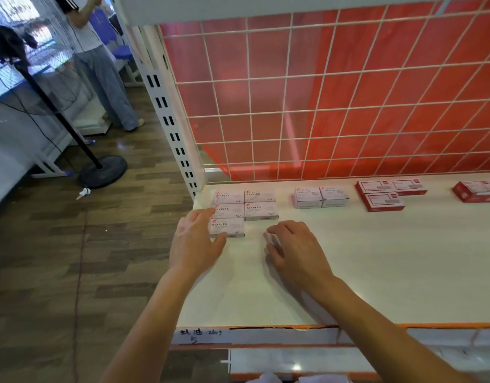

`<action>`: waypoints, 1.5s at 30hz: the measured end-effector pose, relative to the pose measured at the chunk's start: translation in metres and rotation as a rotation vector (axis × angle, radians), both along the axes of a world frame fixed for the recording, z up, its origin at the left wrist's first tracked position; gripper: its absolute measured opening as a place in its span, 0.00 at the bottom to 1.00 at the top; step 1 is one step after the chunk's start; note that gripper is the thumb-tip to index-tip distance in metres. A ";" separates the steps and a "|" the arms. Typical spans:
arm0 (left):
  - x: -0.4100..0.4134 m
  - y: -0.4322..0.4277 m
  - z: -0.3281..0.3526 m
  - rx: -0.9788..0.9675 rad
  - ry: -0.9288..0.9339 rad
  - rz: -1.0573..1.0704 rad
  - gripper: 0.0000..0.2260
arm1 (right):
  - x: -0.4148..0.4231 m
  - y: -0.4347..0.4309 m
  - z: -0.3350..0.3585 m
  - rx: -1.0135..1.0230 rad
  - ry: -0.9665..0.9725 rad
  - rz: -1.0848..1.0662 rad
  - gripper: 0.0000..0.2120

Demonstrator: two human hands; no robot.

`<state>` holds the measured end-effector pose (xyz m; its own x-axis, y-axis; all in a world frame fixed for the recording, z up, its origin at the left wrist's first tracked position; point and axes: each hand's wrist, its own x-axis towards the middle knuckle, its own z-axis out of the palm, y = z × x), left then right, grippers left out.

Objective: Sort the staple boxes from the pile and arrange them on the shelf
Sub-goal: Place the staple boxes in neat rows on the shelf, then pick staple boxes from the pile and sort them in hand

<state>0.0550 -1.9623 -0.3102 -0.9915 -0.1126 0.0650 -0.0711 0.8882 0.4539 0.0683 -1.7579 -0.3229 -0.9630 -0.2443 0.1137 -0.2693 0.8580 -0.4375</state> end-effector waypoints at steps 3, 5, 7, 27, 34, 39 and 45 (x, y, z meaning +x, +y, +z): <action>0.003 0.020 0.008 -0.051 0.093 -0.012 0.20 | 0.002 0.010 0.002 0.004 0.002 -0.034 0.17; 0.002 0.038 0.011 -0.058 0.132 -0.052 0.19 | 0.004 0.019 0.004 -0.006 0.008 -0.068 0.17; 0.001 0.057 0.011 -0.084 0.138 -0.100 0.19 | 0.004 0.030 0.006 -0.004 0.020 -0.101 0.18; 0.026 0.386 0.014 -0.160 0.115 -0.611 0.21 | 0.076 0.323 0.017 0.088 0.003 -0.465 0.19; 0.051 0.505 0.008 -0.153 0.119 -0.738 0.20 | 0.111 0.432 0.012 0.041 0.043 -0.598 0.18; 0.059 0.574 0.012 -0.169 0.114 -0.837 0.21 | 0.127 0.493 0.012 0.047 0.045 -0.675 0.19; 0.053 0.642 0.013 -0.174 0.129 -0.941 0.21 | 0.128 0.556 0.010 0.022 0.082 -0.793 0.20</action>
<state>0.1079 -1.3204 -0.2974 -0.6549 0.7460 0.1209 0.7455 0.6117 0.2646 0.1967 -1.2015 -0.3133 -0.8396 0.5071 0.1947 0.3944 0.8156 -0.4233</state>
